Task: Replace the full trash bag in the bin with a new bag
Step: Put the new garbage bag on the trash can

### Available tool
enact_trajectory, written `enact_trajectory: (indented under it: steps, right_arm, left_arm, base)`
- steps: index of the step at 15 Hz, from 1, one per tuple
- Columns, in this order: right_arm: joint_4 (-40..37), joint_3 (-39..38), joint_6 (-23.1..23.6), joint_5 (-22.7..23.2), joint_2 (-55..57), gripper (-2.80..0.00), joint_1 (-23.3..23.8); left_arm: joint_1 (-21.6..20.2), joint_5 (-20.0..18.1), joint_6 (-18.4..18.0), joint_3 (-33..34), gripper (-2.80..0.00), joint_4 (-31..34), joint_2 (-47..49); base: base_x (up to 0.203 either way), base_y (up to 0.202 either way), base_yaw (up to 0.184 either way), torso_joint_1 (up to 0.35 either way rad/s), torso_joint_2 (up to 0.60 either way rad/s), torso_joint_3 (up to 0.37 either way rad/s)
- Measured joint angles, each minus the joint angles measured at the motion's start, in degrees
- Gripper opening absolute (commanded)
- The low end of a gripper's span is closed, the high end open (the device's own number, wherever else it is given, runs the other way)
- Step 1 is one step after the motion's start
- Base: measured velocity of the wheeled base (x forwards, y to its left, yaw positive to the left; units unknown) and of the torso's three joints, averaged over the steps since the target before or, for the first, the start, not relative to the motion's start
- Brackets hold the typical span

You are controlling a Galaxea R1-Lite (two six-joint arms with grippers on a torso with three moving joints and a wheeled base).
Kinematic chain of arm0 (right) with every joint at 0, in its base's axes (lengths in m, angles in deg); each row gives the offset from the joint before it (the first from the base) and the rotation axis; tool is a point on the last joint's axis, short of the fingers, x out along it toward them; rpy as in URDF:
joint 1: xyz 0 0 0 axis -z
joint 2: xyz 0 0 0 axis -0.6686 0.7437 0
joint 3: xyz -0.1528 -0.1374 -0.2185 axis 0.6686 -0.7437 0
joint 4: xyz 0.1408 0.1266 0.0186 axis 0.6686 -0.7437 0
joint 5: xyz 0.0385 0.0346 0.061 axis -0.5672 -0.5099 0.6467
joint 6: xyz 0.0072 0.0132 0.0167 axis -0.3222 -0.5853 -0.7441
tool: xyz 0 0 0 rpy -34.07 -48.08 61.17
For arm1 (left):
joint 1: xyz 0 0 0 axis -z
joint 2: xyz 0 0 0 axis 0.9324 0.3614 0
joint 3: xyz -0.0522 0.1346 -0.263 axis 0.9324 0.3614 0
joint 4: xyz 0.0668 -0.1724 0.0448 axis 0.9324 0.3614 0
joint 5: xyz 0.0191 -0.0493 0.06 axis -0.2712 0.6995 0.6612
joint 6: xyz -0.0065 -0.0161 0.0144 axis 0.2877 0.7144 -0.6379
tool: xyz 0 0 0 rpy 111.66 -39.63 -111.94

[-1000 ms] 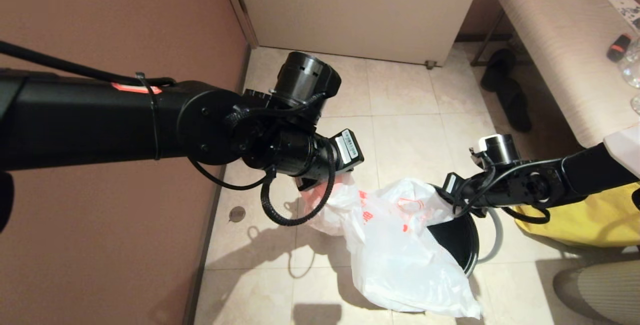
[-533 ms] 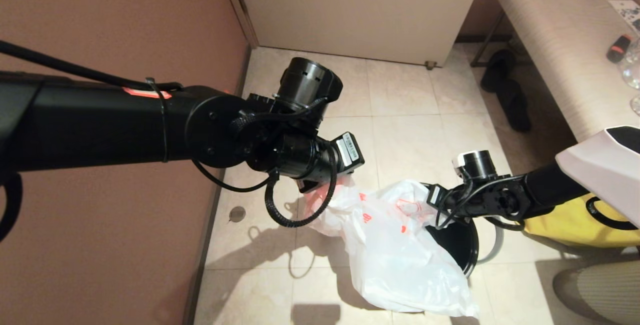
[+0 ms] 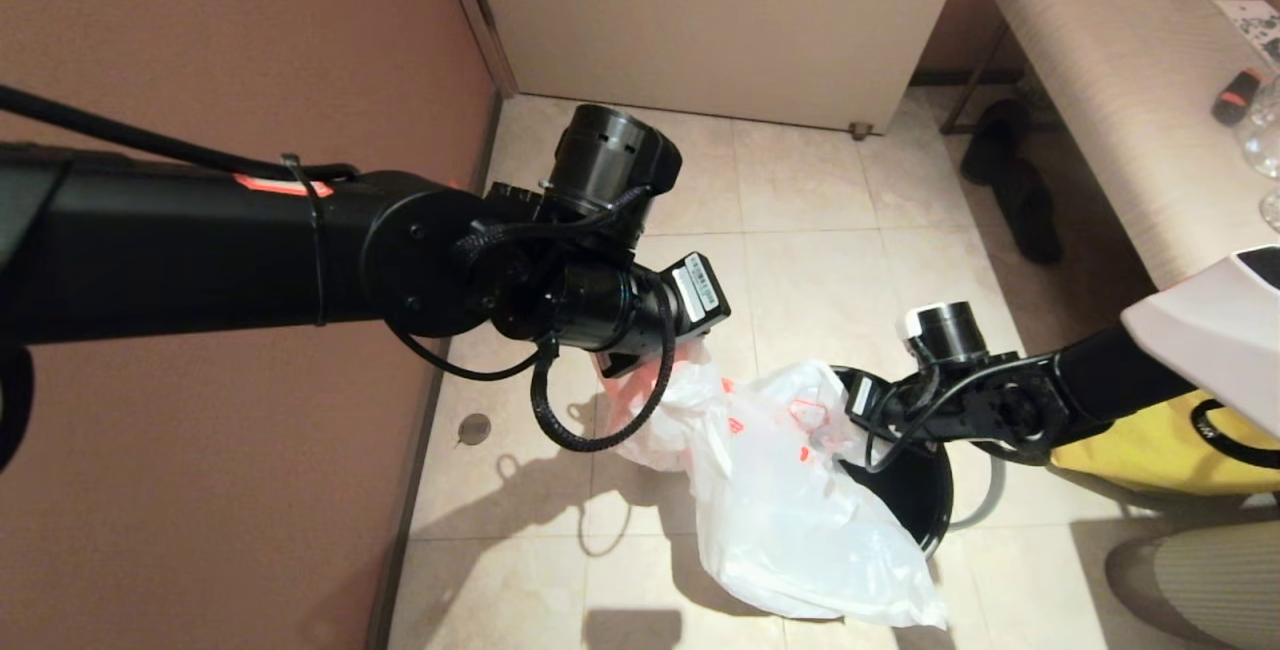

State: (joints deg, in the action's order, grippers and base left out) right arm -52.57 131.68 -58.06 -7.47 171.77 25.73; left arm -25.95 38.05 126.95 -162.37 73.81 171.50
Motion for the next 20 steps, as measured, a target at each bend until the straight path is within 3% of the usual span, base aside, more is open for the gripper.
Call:
enact_trajectory:
  steps: [6, 10, 14, 20]
  right_arm:
    - [-3.67, -16.2, -0.23, -0.13, -21.8, -2.8, -0.97]
    - [-13.68, -25.29, -4.34, -0.22, -30.45, -2.8, -8.55]
    - [-18.04, -28.15, -5.41, -0.69, -29.53, -2.8, -12.89]
    - [-10.5, -29.69, -6.18, -1.32, -20.34, -2.8, -14.82]
  left_arm:
    - [0.18, 1.2, -0.03, -0.65, -2.8, -0.05, -0.62]
    - [0.54, 2.18, -0.09, -1.74, -2.8, -0.12, -0.75]
    - [0.65, 2.18, -0.02, -1.94, -2.8, -0.16, -0.69]
    - [0.63, 2.08, -0.11, -2.01, -2.8, -1.04, -0.53]
  base:
    - [0.0, 0.0, 0.0, 0.0, 0.0, 0.0]
    - [0.0, 0.0, 0.0, 0.0, 0.0, 0.0]
    - [0.0, 0.0, 0.0, 0.0, 0.0, 0.0]
    - [0.0, 0.0, 0.0, 0.0, 0.0, 0.0]
